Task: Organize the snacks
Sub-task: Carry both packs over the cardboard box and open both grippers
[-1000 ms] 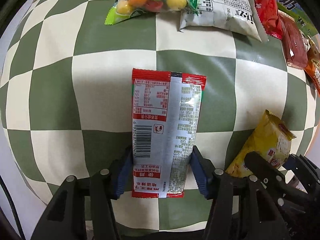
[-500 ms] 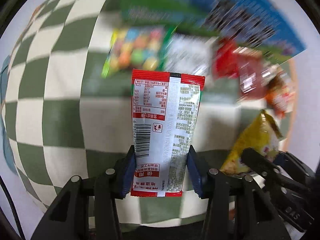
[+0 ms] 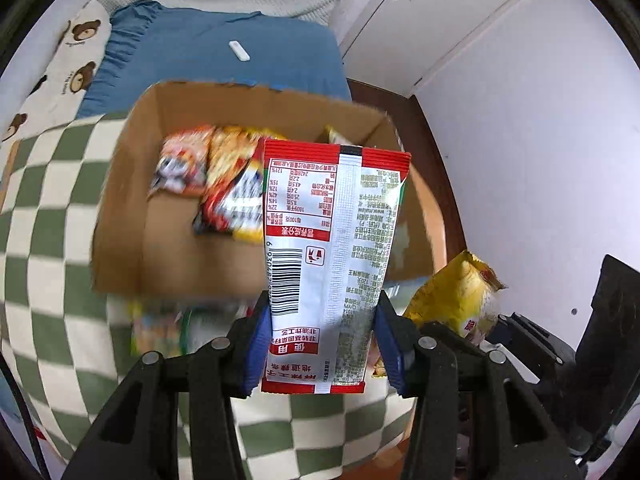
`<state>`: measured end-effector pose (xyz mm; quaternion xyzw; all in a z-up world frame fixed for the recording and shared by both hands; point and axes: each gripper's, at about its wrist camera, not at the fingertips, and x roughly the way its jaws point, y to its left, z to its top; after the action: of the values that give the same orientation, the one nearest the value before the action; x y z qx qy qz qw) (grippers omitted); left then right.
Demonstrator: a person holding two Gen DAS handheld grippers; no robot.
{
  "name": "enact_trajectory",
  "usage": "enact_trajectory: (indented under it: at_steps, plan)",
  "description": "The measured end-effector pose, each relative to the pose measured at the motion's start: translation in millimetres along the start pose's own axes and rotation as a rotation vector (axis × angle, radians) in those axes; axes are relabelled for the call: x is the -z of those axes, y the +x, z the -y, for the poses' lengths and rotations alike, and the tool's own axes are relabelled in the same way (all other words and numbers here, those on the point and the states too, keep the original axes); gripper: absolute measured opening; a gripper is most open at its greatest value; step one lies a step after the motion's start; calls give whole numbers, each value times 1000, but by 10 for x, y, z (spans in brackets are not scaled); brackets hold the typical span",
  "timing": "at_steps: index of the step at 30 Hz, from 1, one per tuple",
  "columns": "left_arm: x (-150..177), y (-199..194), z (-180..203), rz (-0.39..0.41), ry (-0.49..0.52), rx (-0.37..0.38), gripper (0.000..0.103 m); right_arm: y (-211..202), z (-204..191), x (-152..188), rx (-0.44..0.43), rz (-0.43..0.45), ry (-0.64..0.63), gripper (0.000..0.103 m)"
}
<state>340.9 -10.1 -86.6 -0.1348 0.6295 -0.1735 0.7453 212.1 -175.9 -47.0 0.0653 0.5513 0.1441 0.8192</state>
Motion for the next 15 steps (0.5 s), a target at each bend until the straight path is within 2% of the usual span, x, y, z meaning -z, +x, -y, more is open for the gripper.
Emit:
enact_trajectory:
  at_steps: [5,8,11,15]
  plan:
    - [-592,428,1,-82,-45,-22,46,465,163,-598,58,-99,-47,48]
    - [-759,714,-66,-156,-82,-21,46,807,313,-786,68,-214,-60,48]
    - [-807,1032,-161,-242,-131,-11,46,1057,392,-841,87,-292,-85,48]
    - [-771,1284,-223,-312,-164,2,46,1308,461,-832,84,-371,-97,48]
